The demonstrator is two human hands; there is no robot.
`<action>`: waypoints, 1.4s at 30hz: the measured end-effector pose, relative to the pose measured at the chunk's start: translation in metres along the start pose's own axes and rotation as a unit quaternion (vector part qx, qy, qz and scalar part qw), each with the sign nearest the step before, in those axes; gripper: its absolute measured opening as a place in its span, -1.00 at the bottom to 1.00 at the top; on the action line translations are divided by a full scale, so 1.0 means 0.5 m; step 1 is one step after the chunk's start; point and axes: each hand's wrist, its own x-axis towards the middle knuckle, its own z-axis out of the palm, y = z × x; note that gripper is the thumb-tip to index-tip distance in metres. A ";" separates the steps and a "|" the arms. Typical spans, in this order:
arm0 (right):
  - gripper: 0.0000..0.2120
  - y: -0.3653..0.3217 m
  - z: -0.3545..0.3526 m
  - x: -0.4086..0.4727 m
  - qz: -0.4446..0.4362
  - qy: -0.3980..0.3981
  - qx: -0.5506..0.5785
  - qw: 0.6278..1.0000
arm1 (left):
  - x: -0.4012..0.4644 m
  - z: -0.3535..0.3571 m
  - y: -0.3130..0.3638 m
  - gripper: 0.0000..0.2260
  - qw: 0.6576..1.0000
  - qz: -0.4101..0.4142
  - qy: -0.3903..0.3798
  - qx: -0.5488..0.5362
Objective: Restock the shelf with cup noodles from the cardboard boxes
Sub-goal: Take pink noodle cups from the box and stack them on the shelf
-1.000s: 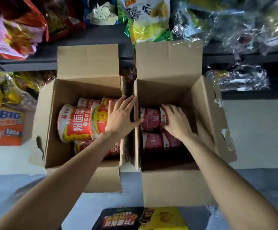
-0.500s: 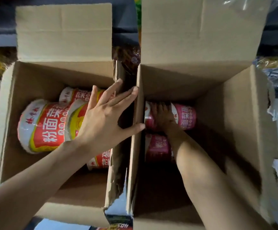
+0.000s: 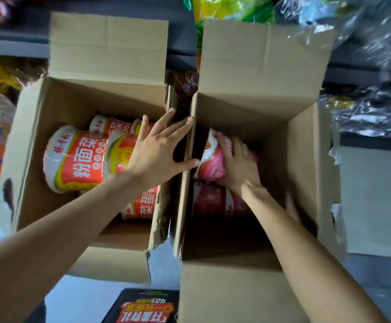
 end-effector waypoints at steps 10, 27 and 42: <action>0.12 -0.152 -0.418 -0.263 0.130 0.217 0.544 0.800 | -0.140 -0.179 0.194 -0.50 0.849 -0.059 -0.013 -0.525; -0.34 -0.408 -0.848 0.060 -0.074 0.393 0.379 0.835 | 0.023 -0.664 0.165 -0.22 0.836 0.121 0.345 -0.409; -0.41 -0.386 -0.860 0.358 -0.034 0.321 0.055 0.945 | 0.301 -0.761 0.135 -0.60 0.849 0.041 0.205 -0.485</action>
